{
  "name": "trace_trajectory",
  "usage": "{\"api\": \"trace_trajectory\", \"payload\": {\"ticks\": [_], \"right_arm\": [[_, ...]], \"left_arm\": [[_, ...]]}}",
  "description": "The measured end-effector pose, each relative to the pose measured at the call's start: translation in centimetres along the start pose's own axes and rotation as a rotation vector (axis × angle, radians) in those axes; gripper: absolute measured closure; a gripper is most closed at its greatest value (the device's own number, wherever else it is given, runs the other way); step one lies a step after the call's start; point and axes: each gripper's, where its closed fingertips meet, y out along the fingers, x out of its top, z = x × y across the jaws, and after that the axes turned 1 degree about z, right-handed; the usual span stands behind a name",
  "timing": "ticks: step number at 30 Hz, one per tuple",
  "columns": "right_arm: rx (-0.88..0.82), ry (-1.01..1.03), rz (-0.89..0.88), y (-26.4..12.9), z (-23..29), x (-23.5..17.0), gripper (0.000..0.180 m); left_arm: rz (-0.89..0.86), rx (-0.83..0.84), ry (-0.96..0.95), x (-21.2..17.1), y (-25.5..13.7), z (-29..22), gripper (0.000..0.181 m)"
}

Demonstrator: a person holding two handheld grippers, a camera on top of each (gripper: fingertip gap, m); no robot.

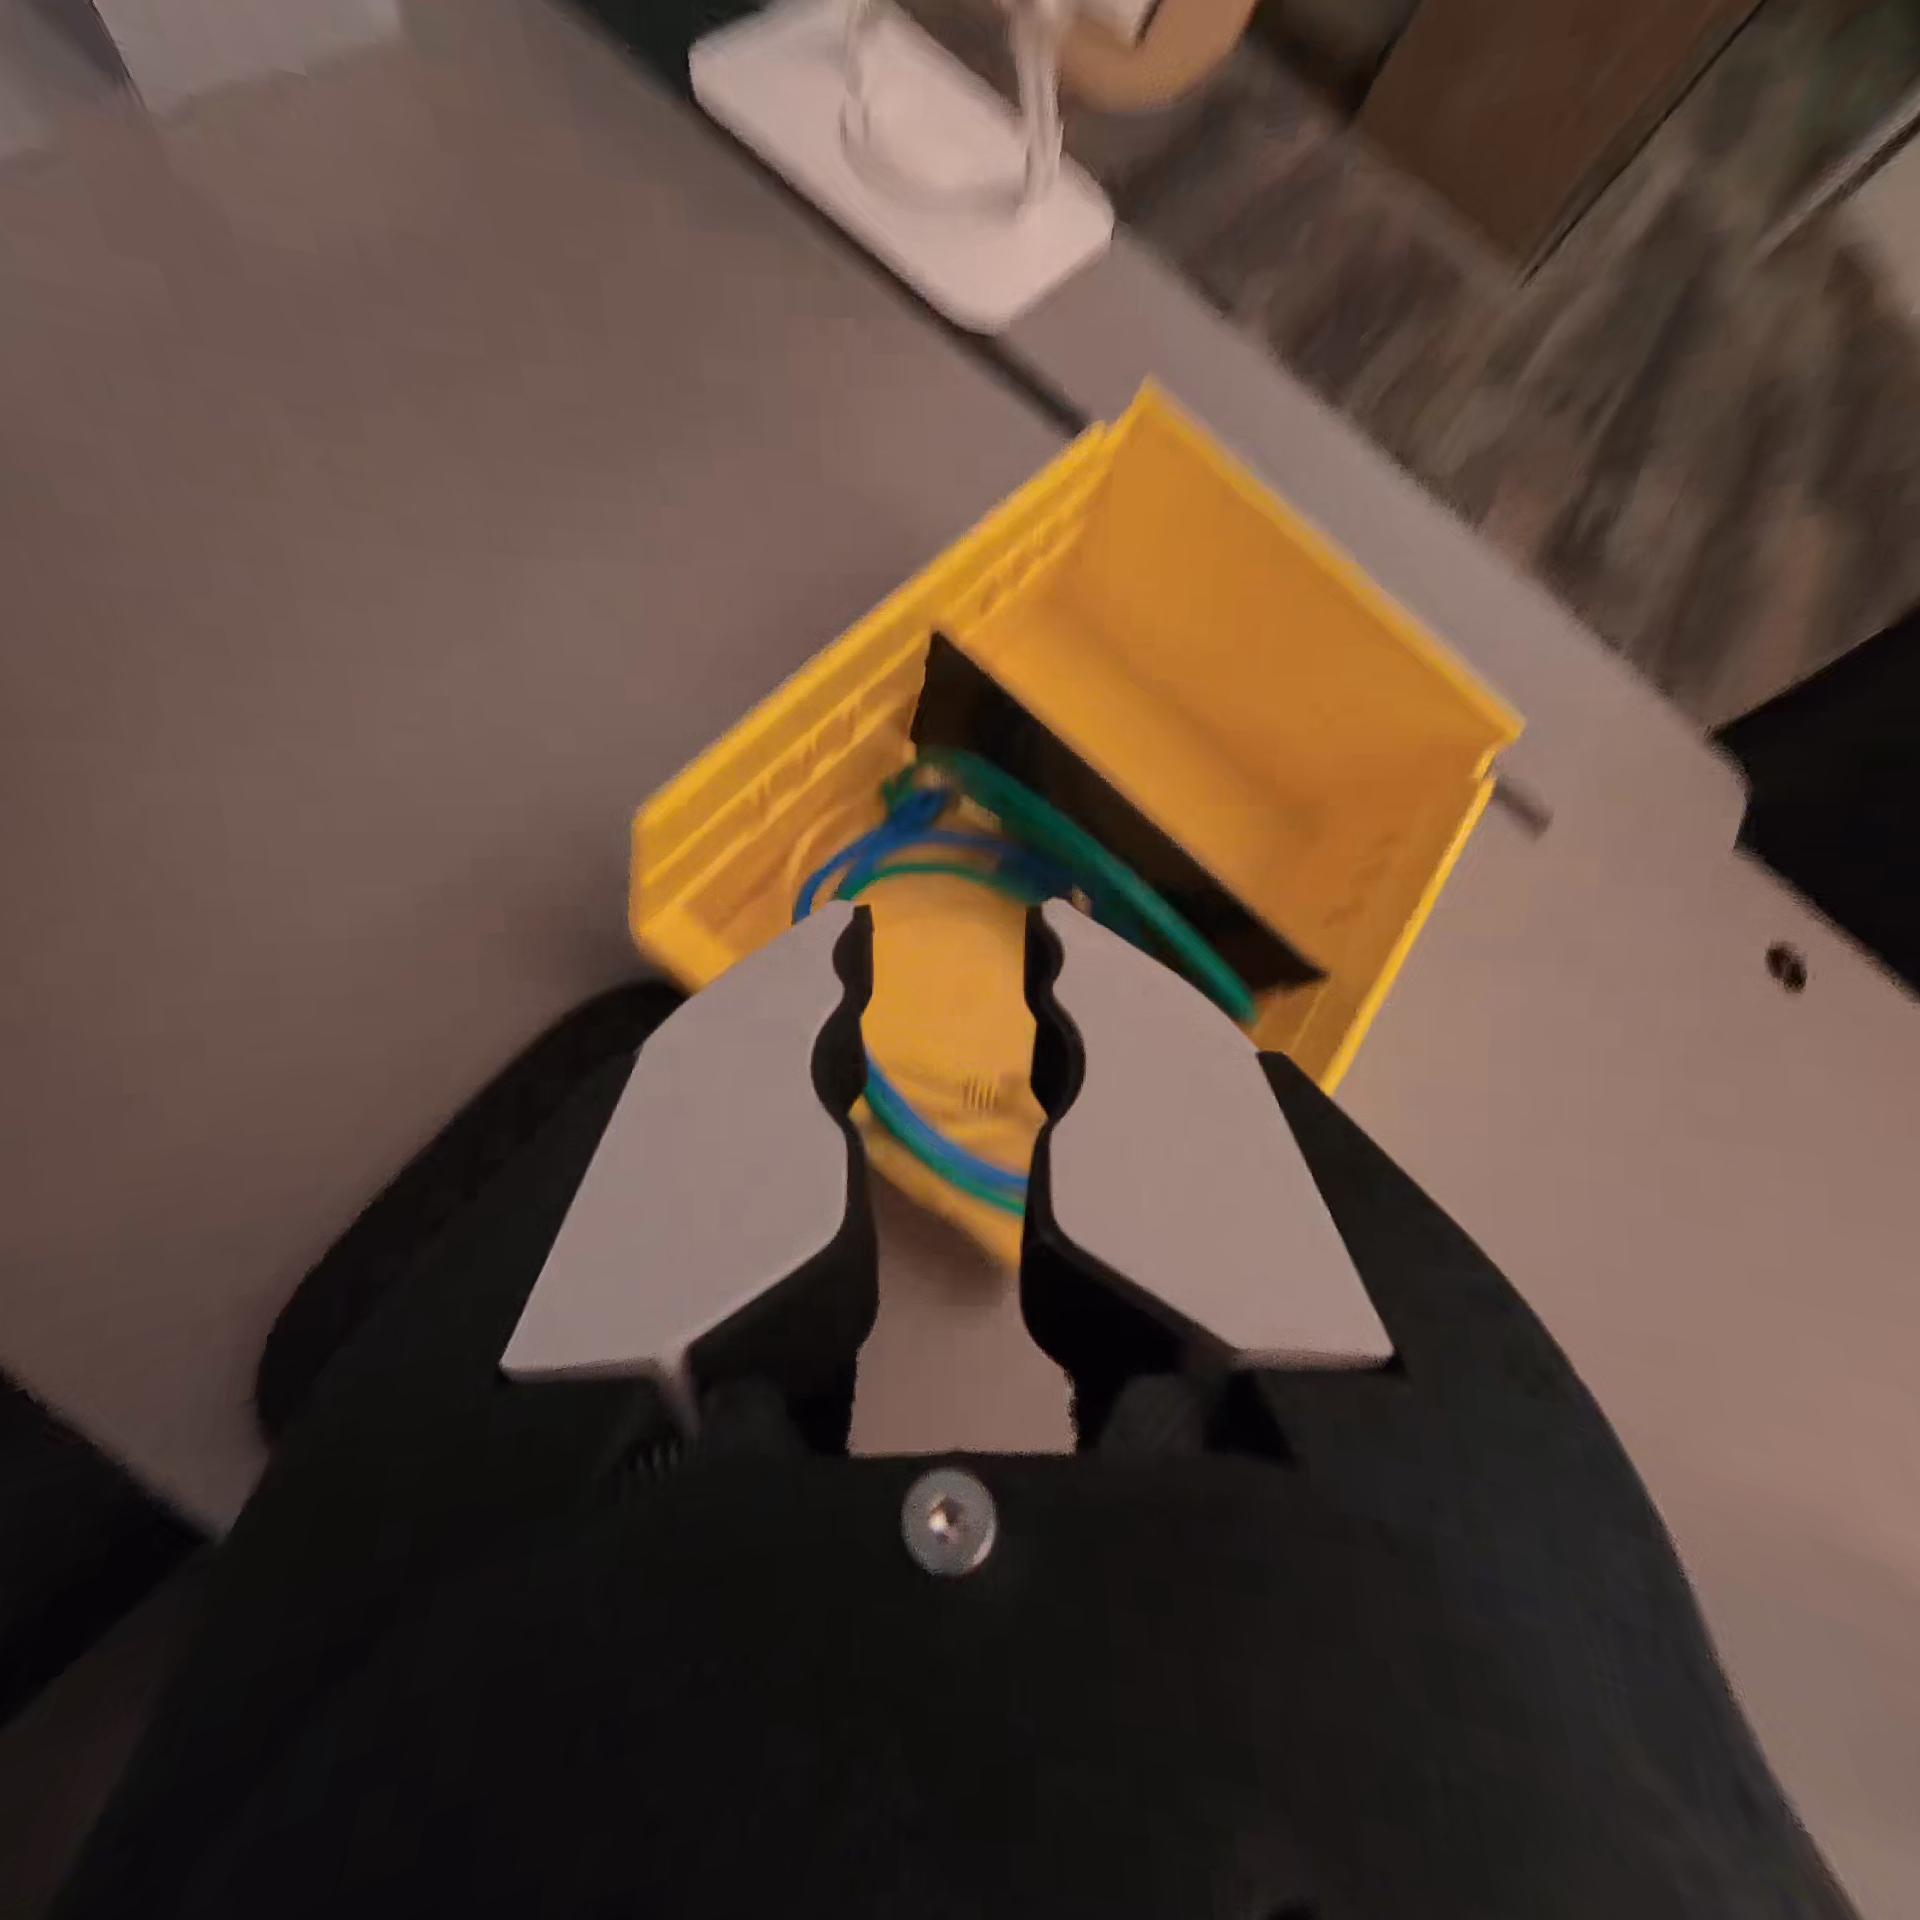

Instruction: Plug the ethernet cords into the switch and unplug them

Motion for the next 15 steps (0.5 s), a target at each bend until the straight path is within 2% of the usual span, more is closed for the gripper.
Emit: {"api": "trace_trajectory", "payload": {"ticks": [5,8,11,13,15], "right_arm": [[0.128,-0.173,-0.432,-1.3,5.4,8.6,0.138],[0.217,-0.307,-0.590,-2.5,10.5,12.8,0.133],[0.252,-0.460,-0.590,-1.9,14.3,14.7,0.133],[0.219,-0.545,-0.473,0.0,14.9,14.4,0.134],[0.241,-0.601,-0.400,1.2,15.4,13.6,0.147]], "left_arm": [[0.023,-0.126,0.034,-0.7,0.9,-2.5,0.144],[0.039,-0.218,0.060,-1.1,1.4,-4.4,0.144],[0.061,-0.292,0.092,-1.7,1.9,-6.1,0.144],[0.075,-0.332,0.098,-1.9,2.0,-7.0,0.144],[0.105,-0.339,0.122,-2.5,2.0,-7.2,0.144]]}}
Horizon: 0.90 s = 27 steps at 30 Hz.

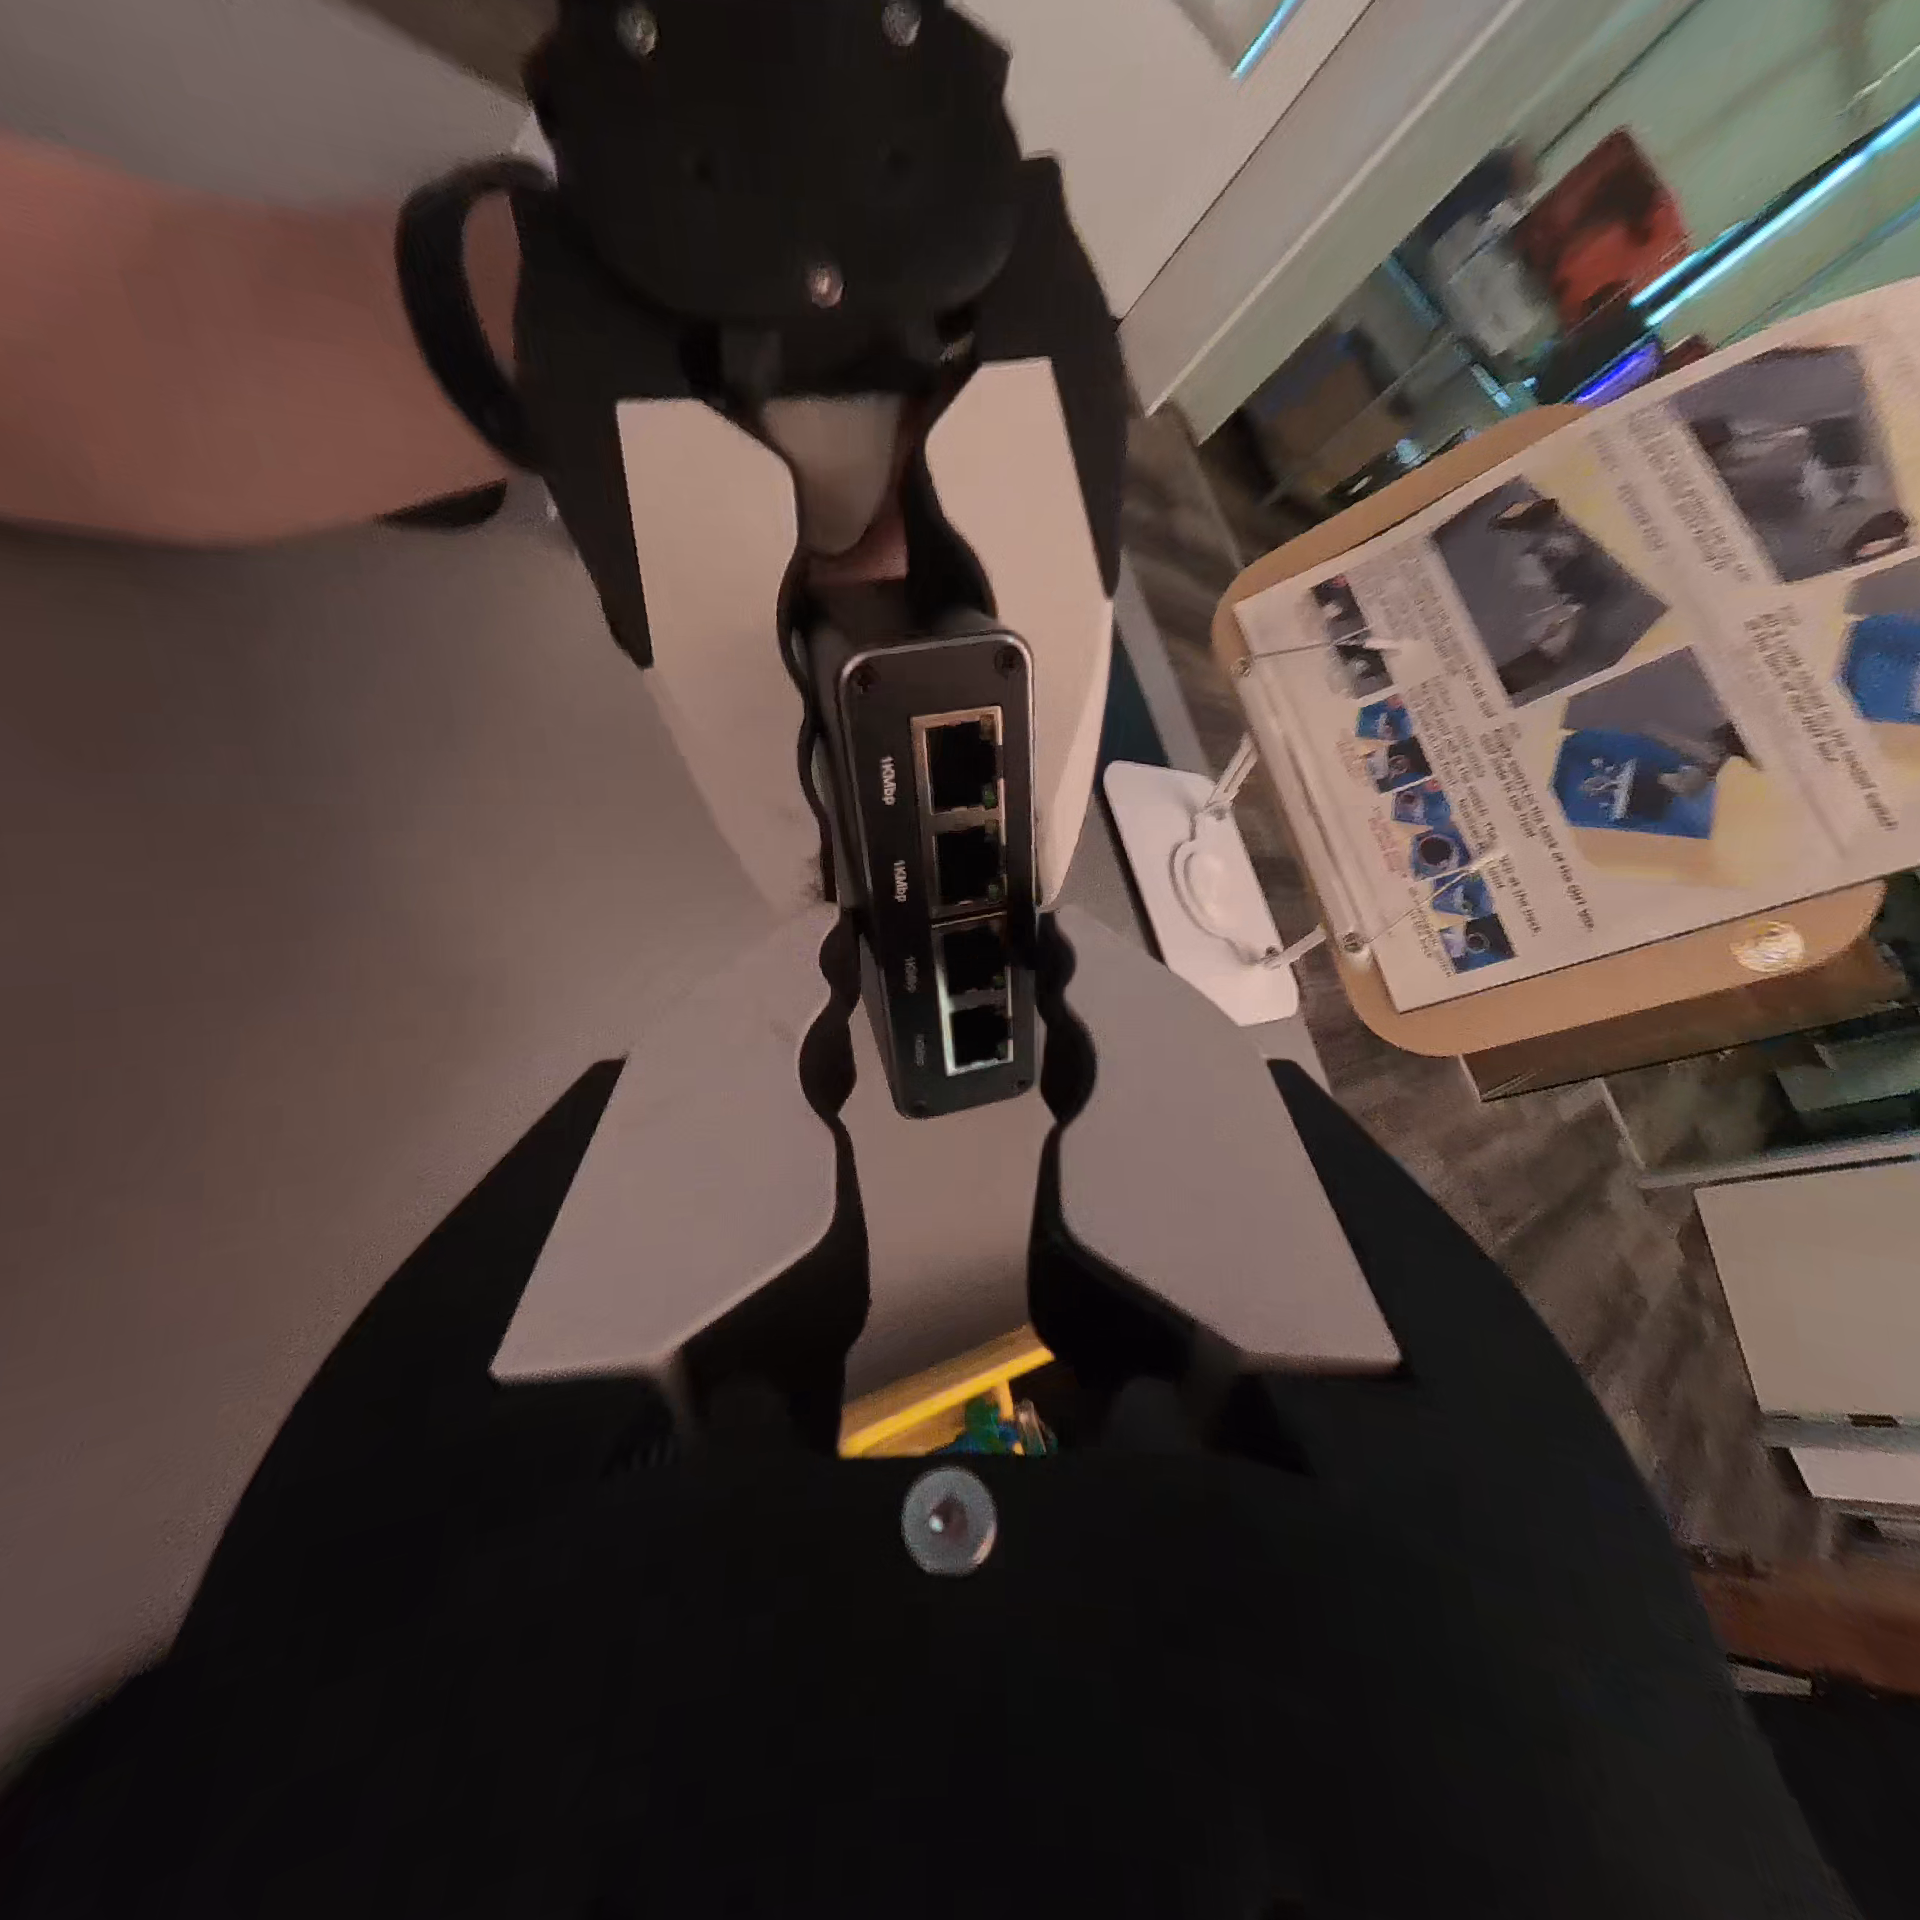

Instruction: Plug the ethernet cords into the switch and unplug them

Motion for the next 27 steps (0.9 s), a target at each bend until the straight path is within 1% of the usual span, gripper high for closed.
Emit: {"api": "trace_trajectory", "payload": {"ticks": [3,7,11,13,14,16,18,20,22,24,27], "right_arm": [[0.061,0.011,0.027,0.2,0.7,-0.6,0.149],[0.010,-0.025,0.056,-0.3,0.6,-0.9,0.149],[0.017,0.008,0.092,-0.8,0.8,-1.3,0.149],[0.051,0.011,0.091,-0.4,1.4,-1.2,0.145],[0.057,-0.007,0.108,-0.3,1.5,-1.5,0.149],[0.078,-0.035,0.140,-0.2,1.8,-2.1,0.149],[0.070,-0.042,0.143,-0.3,1.5,-2.1,0.150],[0.000,-0.100,0.173,-0.9,0.2,-2.3,0.149],[-0.105,-0.165,0.245,-1.9,-2.1,-2.9,0.149],[-0.222,-0.244,0.389,-3.3,-5.6,-4.4,0.149],[-0.398,-0.369,0.636,-6.3,-12.2,-6.7,0.150]], "left_arm": [[0.022,-0.049,-0.007,-0.6,0.2,-0.7,0.144],[0.086,-0.046,-0.011,-1.8,0.2,-0.5,0.144],[0.048,-0.019,0.033,-0.7,0.6,-0.7,0.144],[0.049,-0.011,0.078,-0.3,0.8,-1.1,0.144],[0.064,-0.014,0.094,-0.4,0.9,-1.3,0.144],[0.072,-0.031,0.079,-0.7,1.2,-1.6,0.145],[0.065,0.003,0.055,-0.7,1.4,-1.1,0.144],[0.049,0.113,0.030,-0.5,1.1,0.6,0.133],[0.056,0.202,-0.011,-0.6,0.3,2.4,0.122],[0.034,0.284,-0.093,-0.7,-0.6,4.3,0.122],[-0.089,0.307,-0.250,0.0,-1.7,6.0,0.124]]}}
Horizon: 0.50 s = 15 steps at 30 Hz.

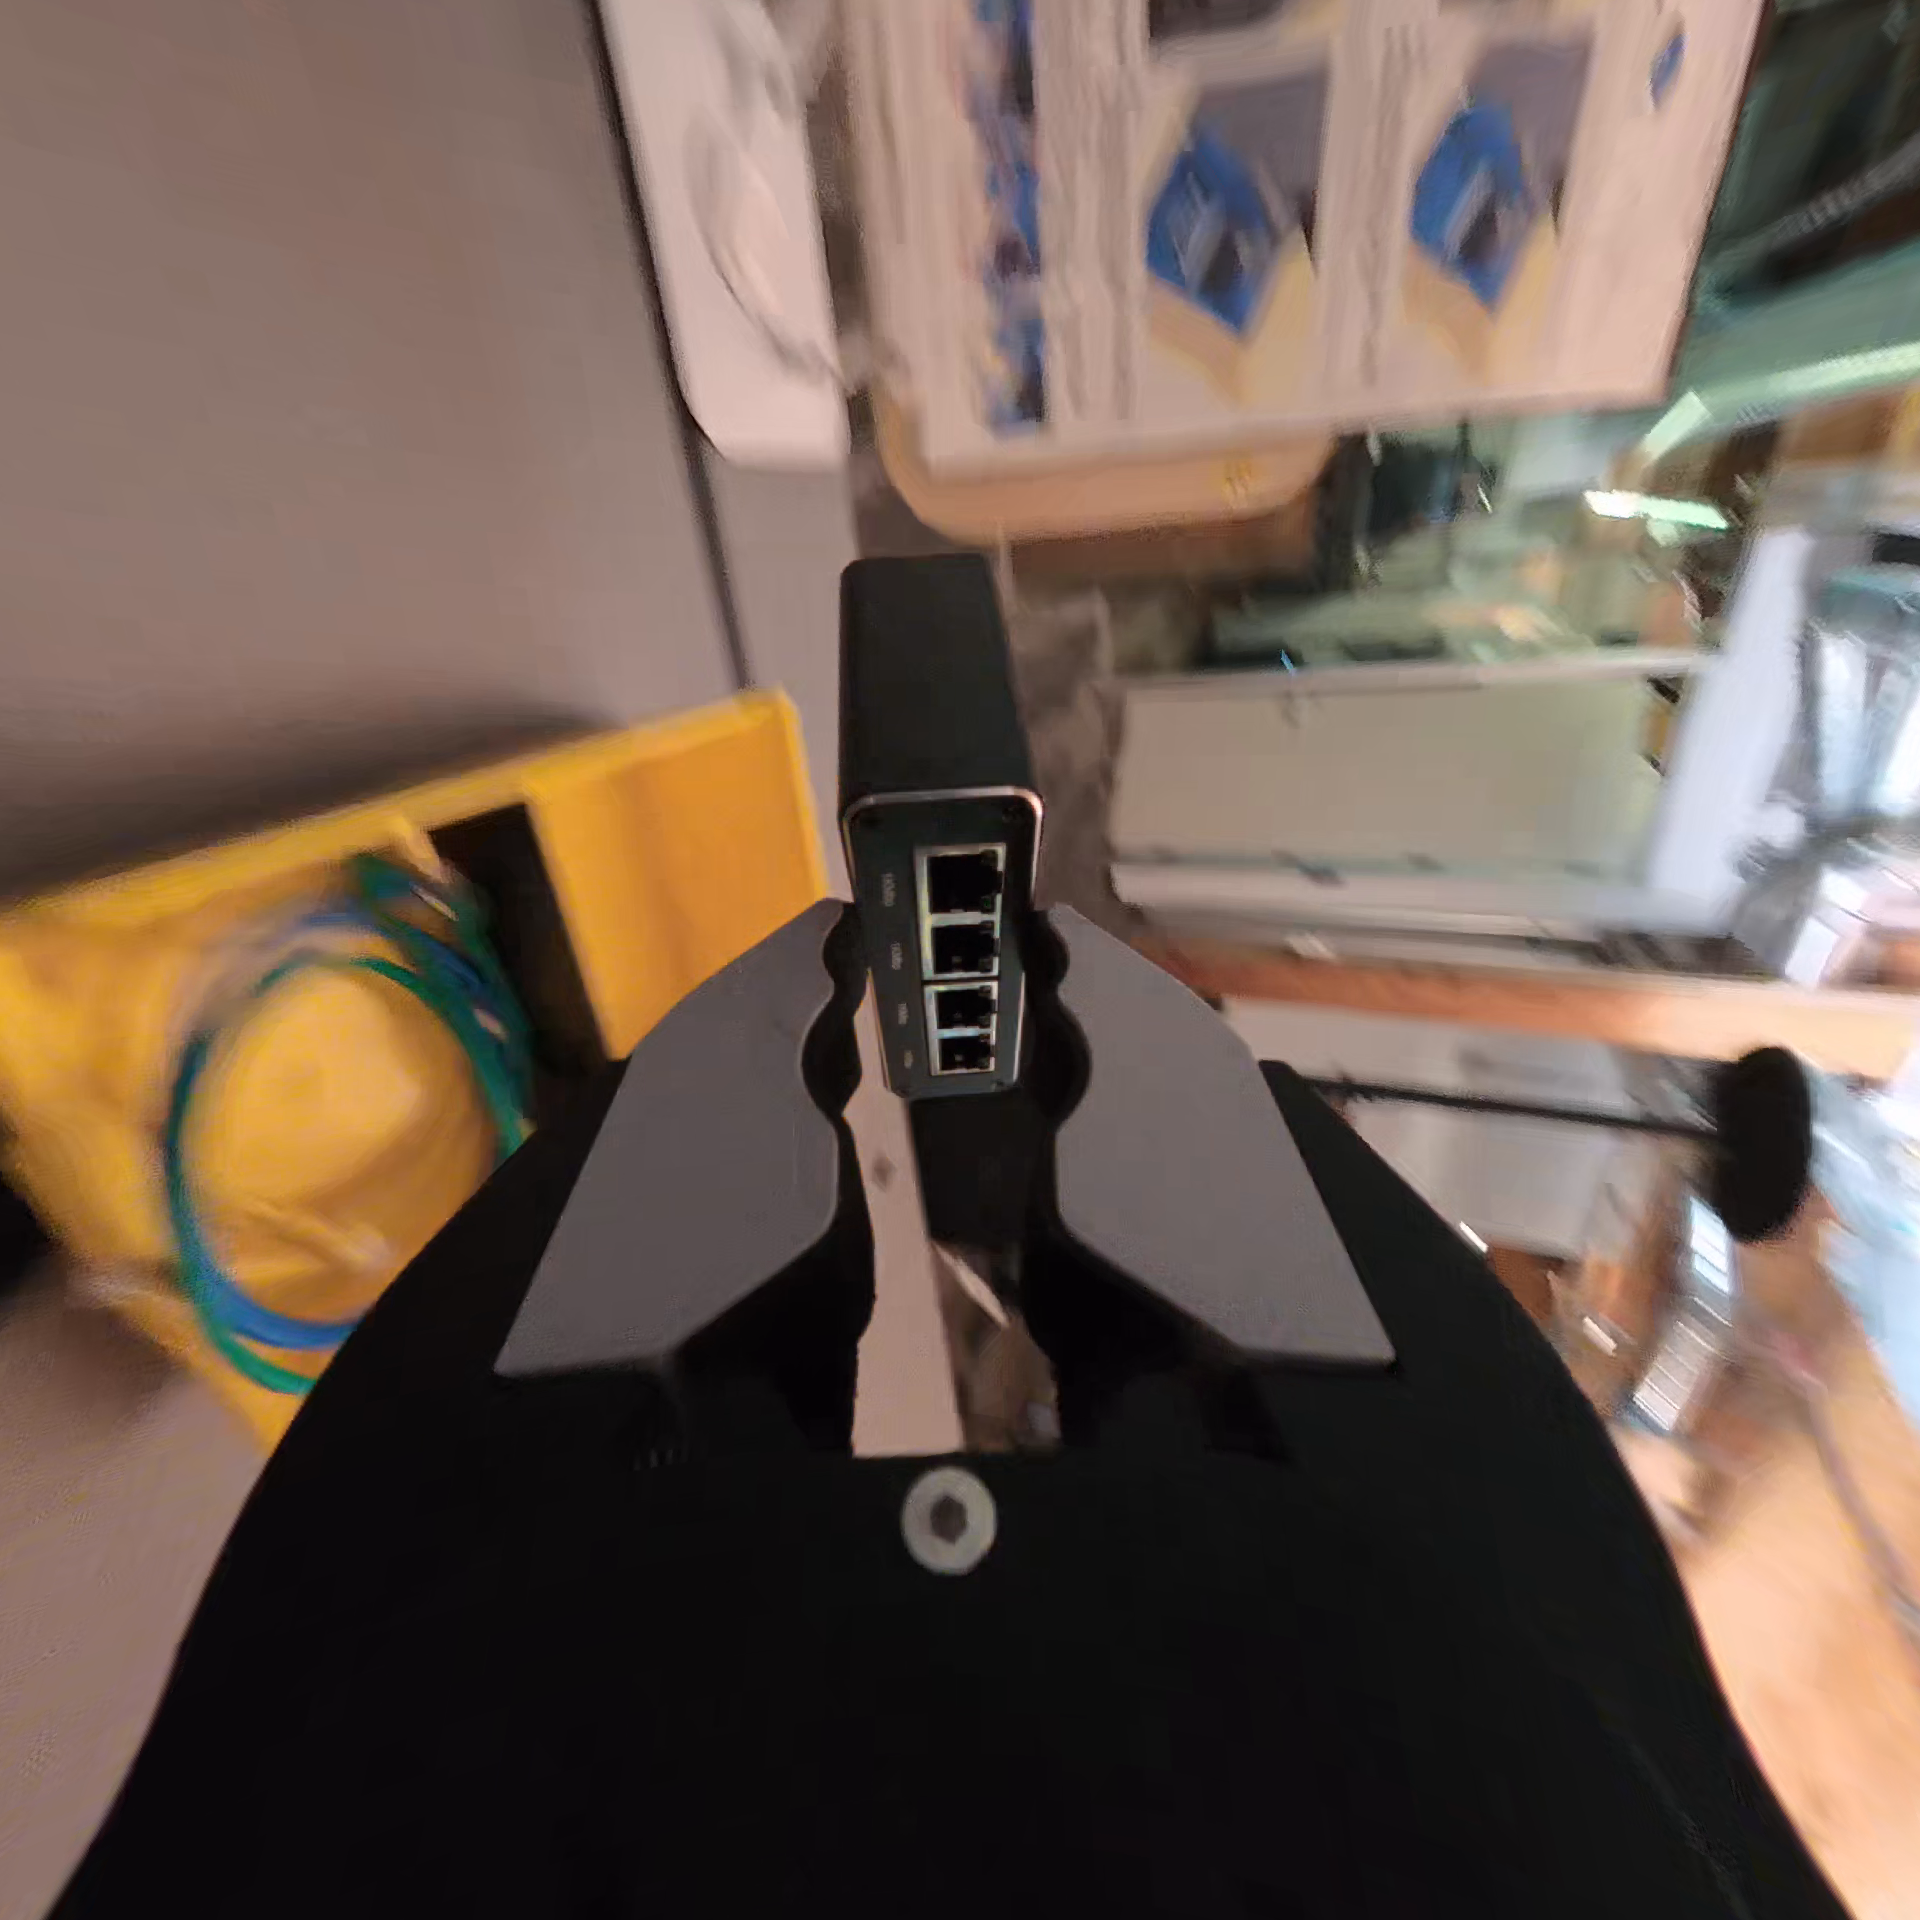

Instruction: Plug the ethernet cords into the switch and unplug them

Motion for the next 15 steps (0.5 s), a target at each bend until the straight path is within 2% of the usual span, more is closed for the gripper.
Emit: {"api": "trace_trajectory", "payload": {"ticks": [2,5,9,15], "right_arm": [[-0.050,-0.056,0.147,1.2,-2.9,-3.3,0.150],[0.015,-0.068,0.267,3.0,-3.9,-6.6,0.150],[0.178,-0.018,0.319,6.0,-1.9,-9.2,0.149],[0.419,-0.004,0.369,11.5,3.8,-11.7,0.149]], "left_arm": [[-0.077,-0.019,-0.108,1.0,-0.5,0.6,0.121],[-0.185,-0.090,-0.212,2.7,-1.8,0.6,0.121],[-0.231,-0.114,-0.254,4.0,-3.3,0.8,0.124],[-0.197,-0.095,-0.192,4.2,-4.1,0.5,0.124]]}}
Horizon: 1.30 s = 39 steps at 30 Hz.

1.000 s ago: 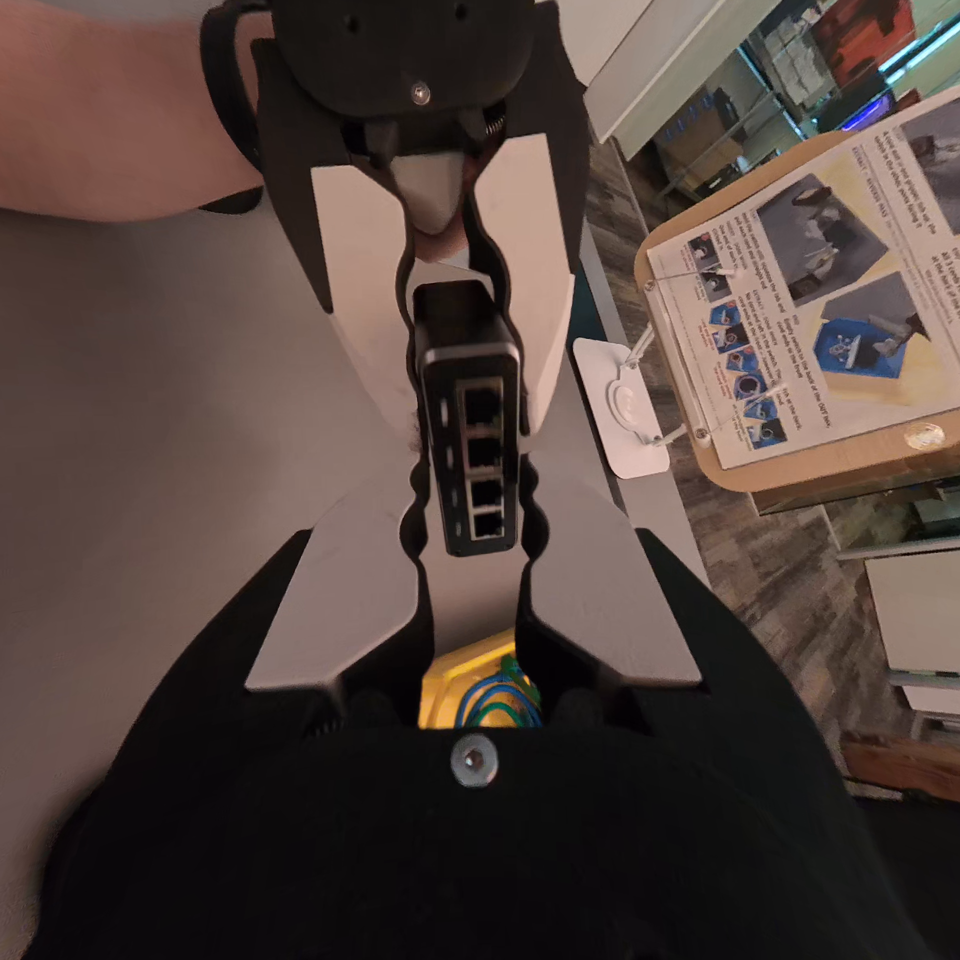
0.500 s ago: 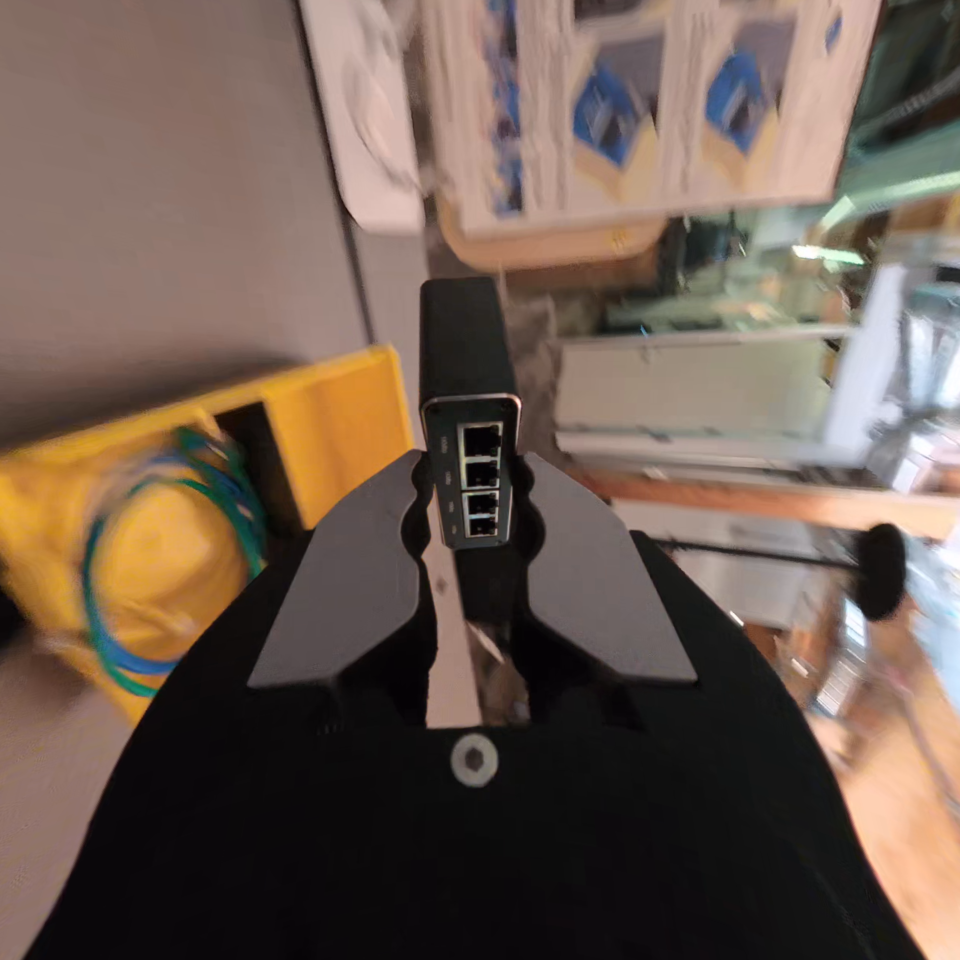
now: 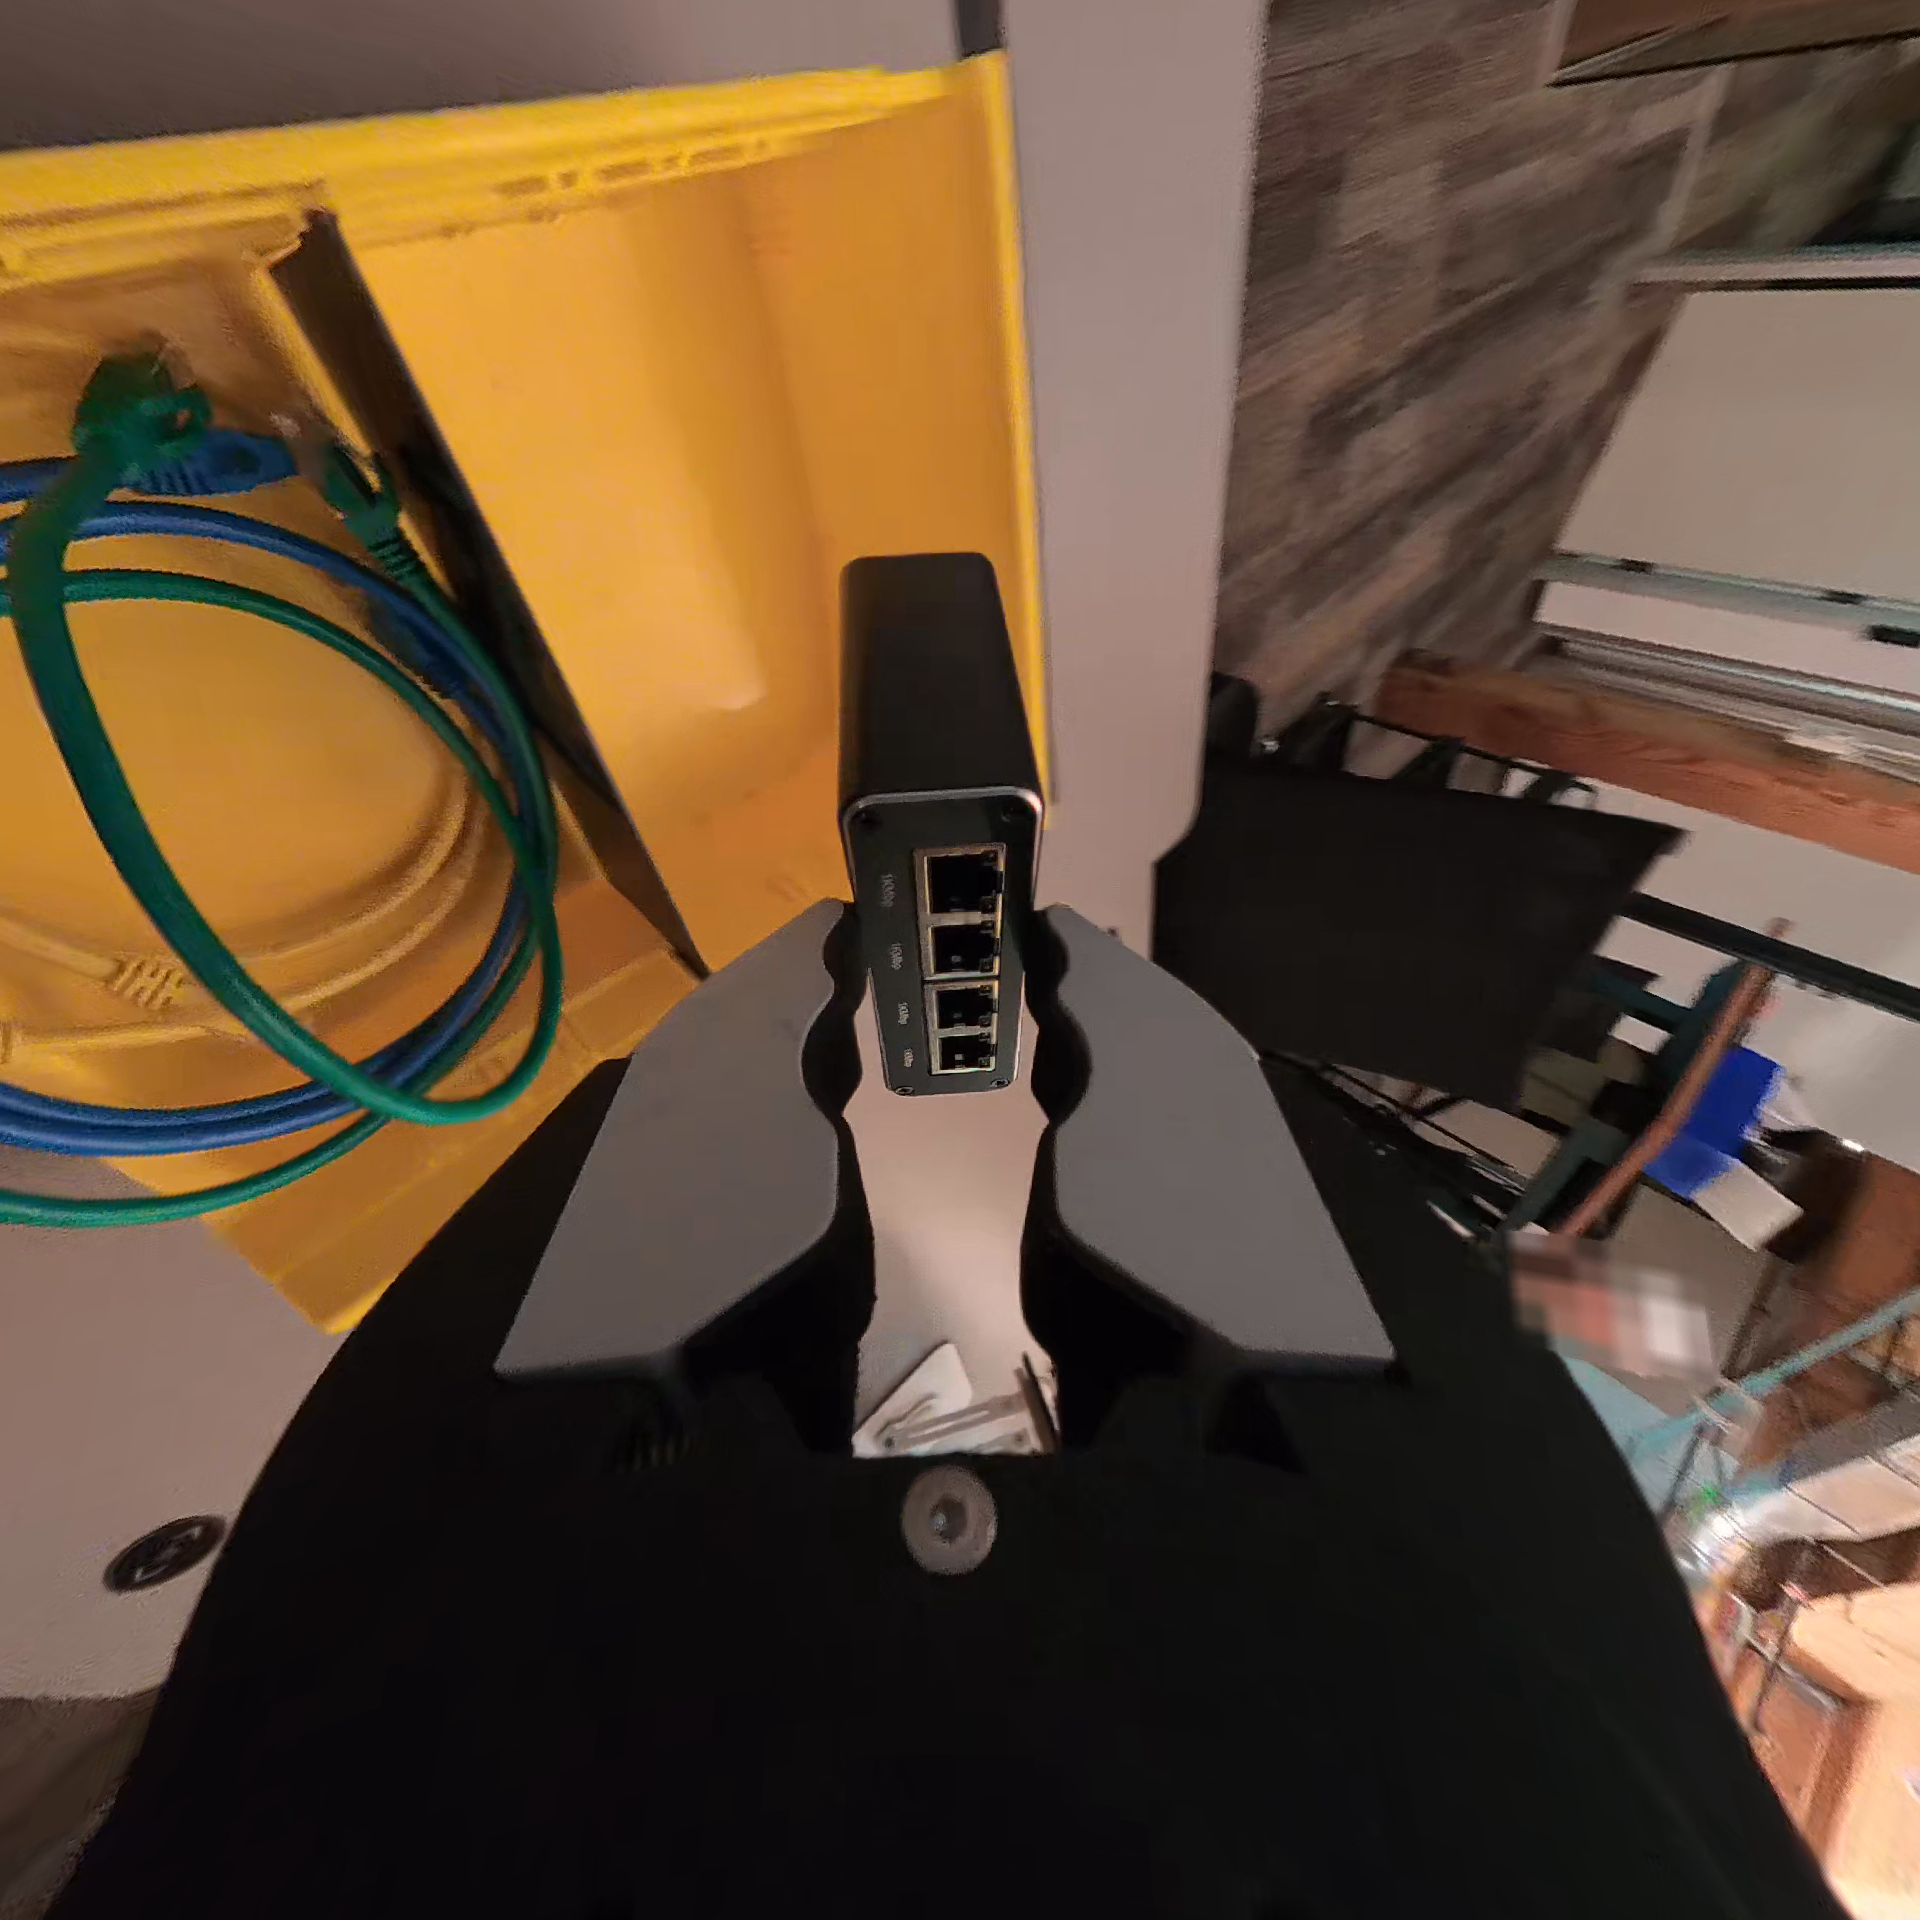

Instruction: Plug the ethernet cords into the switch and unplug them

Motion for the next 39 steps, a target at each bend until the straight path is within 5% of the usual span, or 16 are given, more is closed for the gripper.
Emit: {"api": "trace_trajectory", "payload": {"ticks": [15,39], "right_arm": [[0.155,-0.112,0.196,13.8,4.3,1.5,0.149],[0.089,-0.075,0.193,16.4,4.4,1.1,0.149]], "left_arm": [[0.018,0.041,-0.022,-0.3,-0.8,1.7,0.125],[0.042,0.033,-0.026,-0.8,-0.5,1.6,0.124]]}}
